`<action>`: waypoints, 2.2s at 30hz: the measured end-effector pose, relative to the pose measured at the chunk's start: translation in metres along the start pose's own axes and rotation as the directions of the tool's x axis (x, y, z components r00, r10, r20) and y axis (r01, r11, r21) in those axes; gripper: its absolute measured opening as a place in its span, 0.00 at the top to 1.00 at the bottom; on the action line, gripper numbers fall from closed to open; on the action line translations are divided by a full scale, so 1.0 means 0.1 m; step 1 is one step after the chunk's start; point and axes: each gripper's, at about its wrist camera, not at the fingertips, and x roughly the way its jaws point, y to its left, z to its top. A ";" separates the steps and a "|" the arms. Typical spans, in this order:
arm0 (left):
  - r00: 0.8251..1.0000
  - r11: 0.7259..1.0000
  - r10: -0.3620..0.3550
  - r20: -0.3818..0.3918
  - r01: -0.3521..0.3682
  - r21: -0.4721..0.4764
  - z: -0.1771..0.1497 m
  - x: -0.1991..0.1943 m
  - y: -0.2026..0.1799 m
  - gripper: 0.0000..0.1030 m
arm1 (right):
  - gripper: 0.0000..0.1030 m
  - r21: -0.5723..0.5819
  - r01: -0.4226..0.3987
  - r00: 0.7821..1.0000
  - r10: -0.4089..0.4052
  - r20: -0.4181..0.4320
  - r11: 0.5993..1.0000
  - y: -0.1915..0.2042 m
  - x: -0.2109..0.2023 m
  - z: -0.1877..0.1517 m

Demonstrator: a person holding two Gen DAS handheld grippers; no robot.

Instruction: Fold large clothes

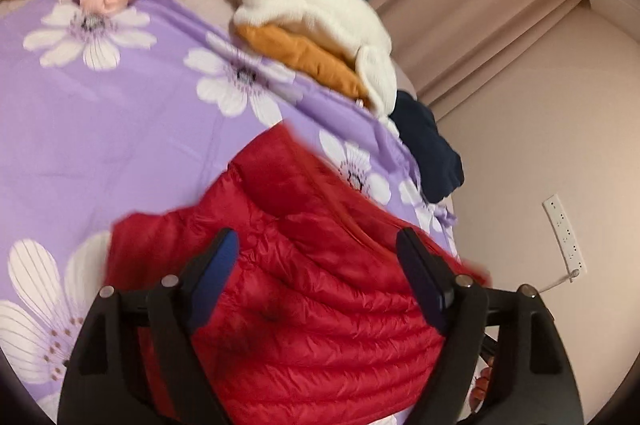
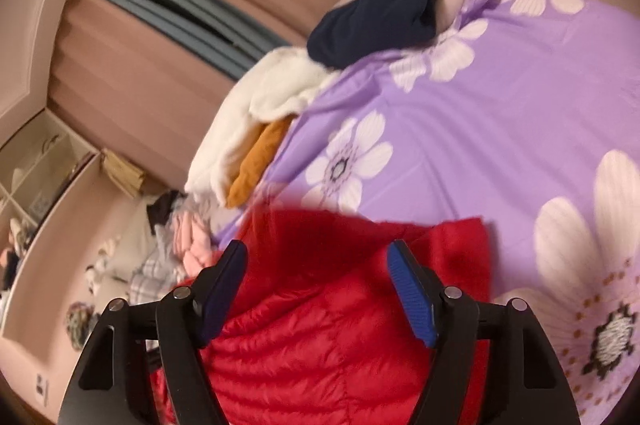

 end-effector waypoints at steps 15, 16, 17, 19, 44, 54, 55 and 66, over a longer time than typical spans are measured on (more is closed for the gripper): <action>0.942 0.894 0.317 -0.114 -0.256 0.367 -0.75 0.38 -0.06 0.22 | 0.30 -0.493 0.218 0.963 -0.267 -0.030 0.842 0.52 0.28 -0.58; 0.932 0.879 0.342 -0.120 -0.272 0.391 -0.80 0.44 -0.04 0.22 | 0.30 -0.518 0.221 0.960 -0.278 -0.035 0.826 0.54 0.35 -0.62; 0.922 0.862 0.369 -0.121 -0.291 0.415 -0.85 0.50 -0.01 0.22 | 0.30 -0.540 0.224 0.956 -0.290 -0.041 0.812 0.55 0.42 -0.66; 0.905 0.838 0.407 -0.125 -0.315 0.446 -0.93 0.60 0.05 0.21 | 0.30 -0.563 0.237 0.946 -0.320 -0.052 0.792 0.54 0.53 -0.72; 0.905 0.865 0.399 -0.146 -0.319 0.387 -1.12 0.41 0.04 0.18 | 0.30 -0.622 0.292 0.914 -0.404 -0.043 0.727 0.53 0.52 -0.94; 0.910 0.829 0.387 -0.149 -0.273 0.487 -1.55 0.42 -0.17 0.14 | 0.30 -0.680 0.245 0.919 -0.390 -0.066 0.692 0.69 0.57 -1.28; 0.908 0.831 0.388 -0.158 -0.271 0.486 -1.57 0.45 -0.14 0.13 | 0.30 -0.674 0.251 0.915 -0.398 -0.070 0.695 0.66 0.61 -1.31; 0.916 0.887 0.352 -0.191 -0.262 0.379 -1.60 0.25 -0.02 0.11 | 0.30 -0.659 0.293 0.894 -0.442 -0.067 0.692 0.61 0.60 -1.37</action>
